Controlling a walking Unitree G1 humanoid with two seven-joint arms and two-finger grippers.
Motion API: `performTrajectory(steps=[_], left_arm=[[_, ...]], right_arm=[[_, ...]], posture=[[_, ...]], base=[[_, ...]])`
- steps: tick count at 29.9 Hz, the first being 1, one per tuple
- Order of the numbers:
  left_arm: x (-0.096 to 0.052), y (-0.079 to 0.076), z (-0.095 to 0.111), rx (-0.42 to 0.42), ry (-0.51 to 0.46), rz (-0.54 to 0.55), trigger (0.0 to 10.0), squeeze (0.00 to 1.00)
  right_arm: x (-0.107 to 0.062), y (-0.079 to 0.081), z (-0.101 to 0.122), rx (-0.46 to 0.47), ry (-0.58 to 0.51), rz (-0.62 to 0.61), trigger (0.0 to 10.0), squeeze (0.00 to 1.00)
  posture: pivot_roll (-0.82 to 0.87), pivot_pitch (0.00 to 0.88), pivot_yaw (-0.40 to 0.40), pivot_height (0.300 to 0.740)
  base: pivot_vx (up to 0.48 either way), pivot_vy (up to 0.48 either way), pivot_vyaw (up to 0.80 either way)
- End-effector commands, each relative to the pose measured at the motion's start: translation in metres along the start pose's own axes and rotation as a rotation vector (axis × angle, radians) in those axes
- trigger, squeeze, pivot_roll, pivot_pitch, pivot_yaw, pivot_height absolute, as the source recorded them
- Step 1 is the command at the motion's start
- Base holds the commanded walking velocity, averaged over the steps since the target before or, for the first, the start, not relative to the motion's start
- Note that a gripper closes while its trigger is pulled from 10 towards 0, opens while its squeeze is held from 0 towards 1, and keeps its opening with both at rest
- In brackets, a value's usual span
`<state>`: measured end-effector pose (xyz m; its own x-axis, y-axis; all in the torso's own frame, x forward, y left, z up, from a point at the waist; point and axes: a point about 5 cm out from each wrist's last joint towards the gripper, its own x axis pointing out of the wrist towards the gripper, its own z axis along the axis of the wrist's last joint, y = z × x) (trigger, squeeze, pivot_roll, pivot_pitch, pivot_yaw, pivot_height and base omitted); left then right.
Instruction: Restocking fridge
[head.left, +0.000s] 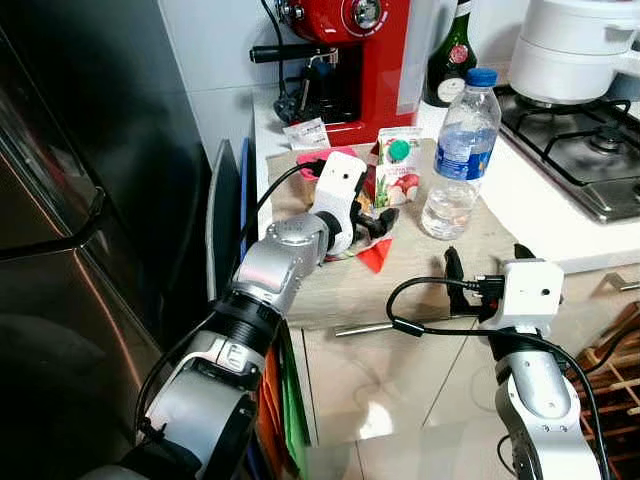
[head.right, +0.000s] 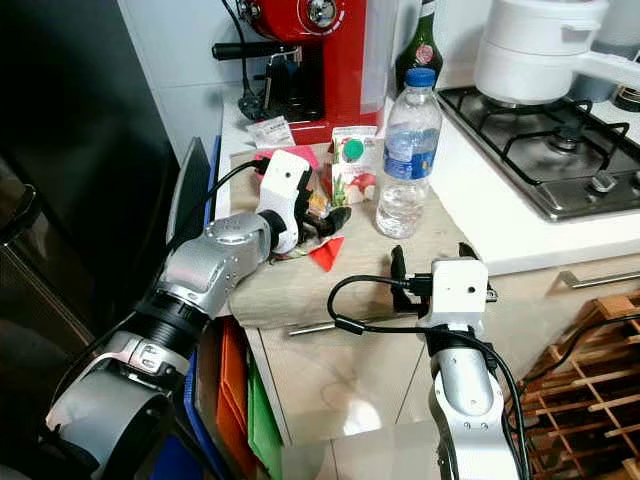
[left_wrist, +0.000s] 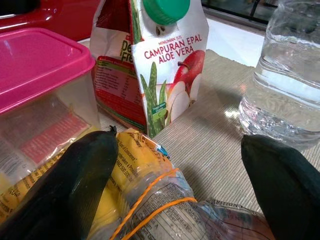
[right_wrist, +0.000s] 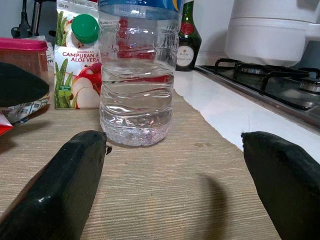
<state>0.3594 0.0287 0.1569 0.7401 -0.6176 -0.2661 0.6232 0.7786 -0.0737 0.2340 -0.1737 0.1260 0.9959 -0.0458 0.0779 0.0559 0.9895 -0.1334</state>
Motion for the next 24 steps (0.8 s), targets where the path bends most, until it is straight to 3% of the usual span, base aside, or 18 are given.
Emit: performTrajectory(steps=[1, 5, 12, 24], left_arm=[[-0.003, 0.001, -0.058, -0.059, 0.222, -0.006, 0.0, 0.00], [-0.004, 0.001, -0.054, -0.031, 0.184, -0.003, 0.0, 0.00], [-0.002, 0.001, -0.044, -0.061, 0.107, -0.002, 0.0, 0.00], [0.001, -0.011, -0.031, -0.043, 0.023, -0.083, 0.0, 0.00]], right_arm=[[0.003, 0.004, 0.003, 0.005, -0.010, 0.013, 10.0, 0.00], [0.003, 0.006, 0.001, 0.008, -0.006, 0.018, 10.0, 0.00], [0.002, 0.005, -0.001, 0.016, 0.004, 0.009, 10.0, 0.00], [0.003, 0.000, 0.000, 0.010, 0.001, -0.014, 10.0, 0.00]], posture=[[-0.09, 0.000, 0.092, 0.740], [-0.09, 0.000, 0.091, 0.740], [-0.09, 0.000, 0.097, 0.740], [-0.11, 0.000, 0.104, 0.740]], base=[[0.000, 0.000, 0.00], [0.000, 0.000, 0.00], [0.000, 0.000, 0.00], [0.000, 0.000, 0.00]])
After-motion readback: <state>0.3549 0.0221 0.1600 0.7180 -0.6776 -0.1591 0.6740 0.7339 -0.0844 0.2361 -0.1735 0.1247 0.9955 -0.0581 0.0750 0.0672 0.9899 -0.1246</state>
